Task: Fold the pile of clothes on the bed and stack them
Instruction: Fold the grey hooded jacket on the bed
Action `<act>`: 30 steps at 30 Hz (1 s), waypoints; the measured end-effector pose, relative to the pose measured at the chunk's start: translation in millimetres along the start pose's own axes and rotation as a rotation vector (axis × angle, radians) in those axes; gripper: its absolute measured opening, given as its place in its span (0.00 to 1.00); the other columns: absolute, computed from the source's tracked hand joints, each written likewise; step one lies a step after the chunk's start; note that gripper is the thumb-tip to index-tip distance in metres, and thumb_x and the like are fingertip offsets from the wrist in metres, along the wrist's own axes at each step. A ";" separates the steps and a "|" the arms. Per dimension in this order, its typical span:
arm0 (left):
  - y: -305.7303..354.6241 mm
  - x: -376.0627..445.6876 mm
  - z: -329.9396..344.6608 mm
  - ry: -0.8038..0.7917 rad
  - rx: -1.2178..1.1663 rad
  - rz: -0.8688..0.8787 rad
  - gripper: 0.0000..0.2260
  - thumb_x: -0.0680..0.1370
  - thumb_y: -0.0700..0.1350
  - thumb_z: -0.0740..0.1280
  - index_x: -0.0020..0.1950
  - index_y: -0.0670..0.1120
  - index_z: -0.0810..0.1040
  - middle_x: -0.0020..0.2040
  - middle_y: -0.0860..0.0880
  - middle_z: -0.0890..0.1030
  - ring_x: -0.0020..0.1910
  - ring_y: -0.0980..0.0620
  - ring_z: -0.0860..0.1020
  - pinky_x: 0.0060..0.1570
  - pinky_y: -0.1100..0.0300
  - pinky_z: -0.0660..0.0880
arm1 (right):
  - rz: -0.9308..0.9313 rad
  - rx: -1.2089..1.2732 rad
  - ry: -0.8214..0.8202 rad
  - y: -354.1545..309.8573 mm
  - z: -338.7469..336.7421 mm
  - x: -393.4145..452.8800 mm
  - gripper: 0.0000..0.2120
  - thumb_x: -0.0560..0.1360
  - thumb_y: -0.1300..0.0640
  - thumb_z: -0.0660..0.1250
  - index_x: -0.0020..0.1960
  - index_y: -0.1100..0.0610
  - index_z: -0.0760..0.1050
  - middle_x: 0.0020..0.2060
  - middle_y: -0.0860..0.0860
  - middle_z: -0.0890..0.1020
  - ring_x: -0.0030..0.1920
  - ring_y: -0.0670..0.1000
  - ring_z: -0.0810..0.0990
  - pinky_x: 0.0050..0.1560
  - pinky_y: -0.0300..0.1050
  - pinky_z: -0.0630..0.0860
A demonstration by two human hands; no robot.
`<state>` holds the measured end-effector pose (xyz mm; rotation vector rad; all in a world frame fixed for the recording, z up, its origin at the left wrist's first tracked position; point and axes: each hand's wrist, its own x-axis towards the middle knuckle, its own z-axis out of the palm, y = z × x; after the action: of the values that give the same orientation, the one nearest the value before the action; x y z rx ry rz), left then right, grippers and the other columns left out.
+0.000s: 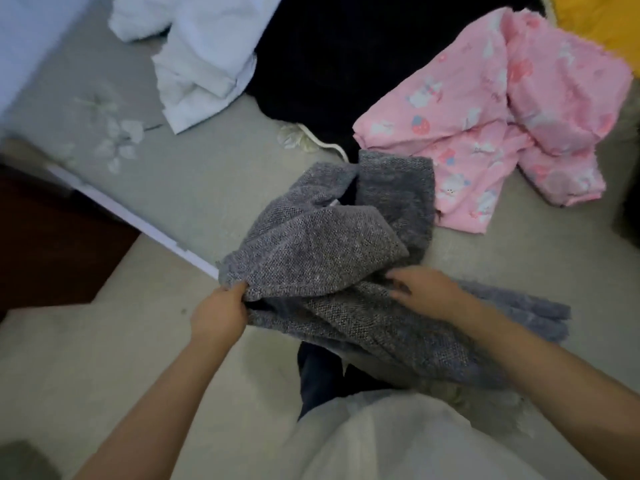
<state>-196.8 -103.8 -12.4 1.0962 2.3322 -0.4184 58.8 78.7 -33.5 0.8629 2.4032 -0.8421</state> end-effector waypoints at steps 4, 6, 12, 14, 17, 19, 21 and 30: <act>-1.6 -2.5 22.4 -0.131 0.013 -0.073 0.18 0.78 0.44 0.57 0.68 0.53 0.66 0.56 0.43 0.74 0.56 0.44 0.75 0.49 0.56 0.72 | 0.107 -0.162 0.058 -1.6 -9.7 56.5 0.32 0.75 0.48 0.63 0.74 0.52 0.53 0.72 0.54 0.60 0.69 0.57 0.62 0.66 0.53 0.65; 0.0 2.2 27.3 -0.169 -0.031 -0.078 0.17 0.77 0.45 0.60 0.66 0.51 0.68 0.56 0.44 0.75 0.56 0.44 0.75 0.49 0.57 0.72 | 0.116 -0.148 0.062 -0.6 -8.3 74.3 0.24 0.77 0.52 0.61 0.71 0.54 0.62 0.68 0.55 0.67 0.66 0.56 0.67 0.62 0.50 0.68; 5.3 28.8 21.9 -0.127 -0.454 -0.021 0.17 0.75 0.41 0.62 0.63 0.41 0.71 0.58 0.40 0.76 0.56 0.43 0.75 0.51 0.54 0.72 | -0.018 0.121 0.205 -16.9 -4.6 47.7 0.10 0.75 0.63 0.64 0.54 0.61 0.80 0.50 0.55 0.82 0.52 0.53 0.78 0.52 0.38 0.68; 9.2 38.6 15.7 0.009 -0.575 0.010 0.17 0.76 0.40 0.62 0.65 0.41 0.71 0.58 0.40 0.77 0.55 0.44 0.75 0.50 0.56 0.70 | -0.111 0.143 -0.051 -22.0 5.5 20.8 0.07 0.75 0.61 0.65 0.51 0.61 0.80 0.43 0.50 0.82 0.46 0.51 0.78 0.43 0.31 0.66; 18.2 56.6 3.5 0.099 -0.602 0.148 0.17 0.78 0.41 0.60 0.67 0.40 0.68 0.63 0.40 0.74 0.58 0.43 0.73 0.55 0.55 0.68 | -0.049 0.067 -0.400 -16.5 24.7 -15.1 0.09 0.77 0.62 0.61 0.50 0.65 0.78 0.46 0.57 0.82 0.44 0.51 0.77 0.39 0.34 0.65; 28.1 70.0 -0.3 0.063 -0.553 0.220 0.18 0.79 0.43 0.59 0.69 0.39 0.67 0.64 0.40 0.73 0.59 0.42 0.73 0.58 0.52 0.68 | 0.077 -0.005 -0.524 -8.2 25.6 -30.5 0.12 0.78 0.64 0.58 0.58 0.62 0.77 0.56 0.56 0.80 0.53 0.52 0.77 0.51 0.36 0.70; 38.7 83.1 -0.3 0.002 -0.498 0.228 0.22 0.80 0.48 0.59 0.71 0.39 0.63 0.66 0.39 0.71 0.61 0.41 0.72 0.60 0.49 0.69 | 0.164 0.019 -0.529 1.4 17.7 -36.9 0.13 0.78 0.62 0.59 0.60 0.60 0.76 0.58 0.54 0.79 0.57 0.53 0.77 0.55 0.39 0.70; 73.5 165.2 -3.3 -0.109 -0.596 -0.009 0.35 0.74 0.60 0.63 0.73 0.42 0.57 0.72 0.39 0.62 0.70 0.38 0.61 0.69 0.41 0.58 | 0.151 -0.078 -0.049 -5.7 -52.8 37.9 0.13 0.78 0.59 0.59 0.59 0.58 0.77 0.54 0.54 0.81 0.52 0.53 0.79 0.54 0.43 0.72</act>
<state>-228.8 45.7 -109.2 0.7475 2.1508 0.2068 17.6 126.0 -15.8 0.9683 2.2801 -0.6996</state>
